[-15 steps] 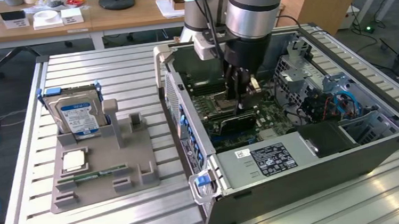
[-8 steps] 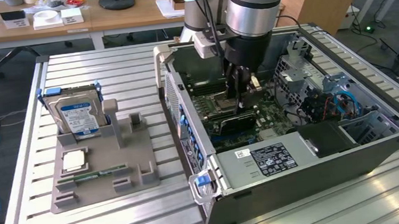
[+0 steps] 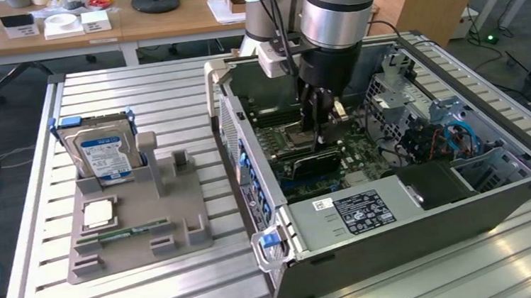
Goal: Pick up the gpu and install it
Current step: 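Press down on the gpu until it lock into place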
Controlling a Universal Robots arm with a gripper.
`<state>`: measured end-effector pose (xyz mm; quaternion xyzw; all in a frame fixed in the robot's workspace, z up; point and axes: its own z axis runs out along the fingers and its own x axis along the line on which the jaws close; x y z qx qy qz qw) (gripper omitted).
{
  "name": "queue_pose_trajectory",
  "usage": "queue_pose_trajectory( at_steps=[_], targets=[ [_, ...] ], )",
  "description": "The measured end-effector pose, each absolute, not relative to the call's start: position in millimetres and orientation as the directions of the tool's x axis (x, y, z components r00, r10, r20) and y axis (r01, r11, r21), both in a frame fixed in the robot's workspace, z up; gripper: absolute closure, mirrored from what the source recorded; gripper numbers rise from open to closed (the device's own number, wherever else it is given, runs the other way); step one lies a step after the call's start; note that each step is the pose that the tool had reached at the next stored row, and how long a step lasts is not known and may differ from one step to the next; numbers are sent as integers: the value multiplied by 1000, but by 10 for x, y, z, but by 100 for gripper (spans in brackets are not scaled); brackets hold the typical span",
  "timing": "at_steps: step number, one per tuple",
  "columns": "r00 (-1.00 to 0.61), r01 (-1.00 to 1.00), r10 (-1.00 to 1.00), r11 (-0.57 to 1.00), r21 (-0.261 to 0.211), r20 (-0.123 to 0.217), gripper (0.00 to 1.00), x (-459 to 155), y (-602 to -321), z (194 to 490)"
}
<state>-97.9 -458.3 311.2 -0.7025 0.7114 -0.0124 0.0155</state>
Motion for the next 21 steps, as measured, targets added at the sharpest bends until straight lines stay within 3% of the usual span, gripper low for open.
queue_pose_trajectory(
  at_steps=[4,7,12,13,16,18,21],
  targets=[
    [-12,-999,-1000,13,-40,-5,50,-979,-4583,3112],
    [-12,-999,-1000,13,-40,-5,63,-979,-4583,3111],
    [-12,-999,-1000,13,-39,-5,64,-979,-4583,3112],
    [-12,-999,-1000,13,-39,-5,71,-979,-4583,3112],
    [-12,-999,-1000,13,-40,-5,76,-979,-4583,3112],
    [-12,-999,-1000,13,-40,-5,88,-979,-4583,3111],
    [-12,-999,-1000,13,-39,-5,89,-979,-4583,3112]
  ],
)
